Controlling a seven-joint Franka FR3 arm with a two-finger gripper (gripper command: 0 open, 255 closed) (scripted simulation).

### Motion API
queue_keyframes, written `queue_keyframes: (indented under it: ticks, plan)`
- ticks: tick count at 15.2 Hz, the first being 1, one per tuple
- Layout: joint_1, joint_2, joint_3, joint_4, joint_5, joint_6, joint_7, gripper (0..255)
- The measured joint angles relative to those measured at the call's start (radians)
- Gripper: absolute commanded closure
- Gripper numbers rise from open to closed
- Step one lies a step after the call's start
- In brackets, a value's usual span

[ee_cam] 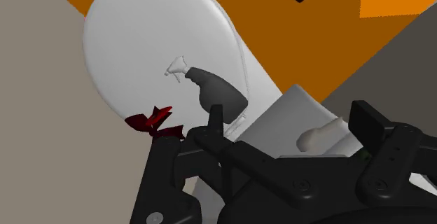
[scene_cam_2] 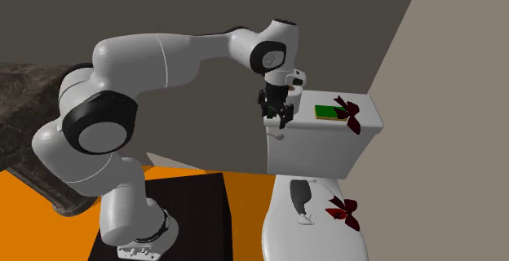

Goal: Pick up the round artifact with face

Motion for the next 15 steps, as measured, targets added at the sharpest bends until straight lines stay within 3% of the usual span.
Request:
queue_keyframes:
  ticks: [10, 15]
  plan:
    - [0.13, 0.279, 0.103, 0.309, -0.12, -0.038, -0.058, 0]
    - [0.143, 0.307, 0.111, 0.291, -0.135, 0.006, -0.055, 0]
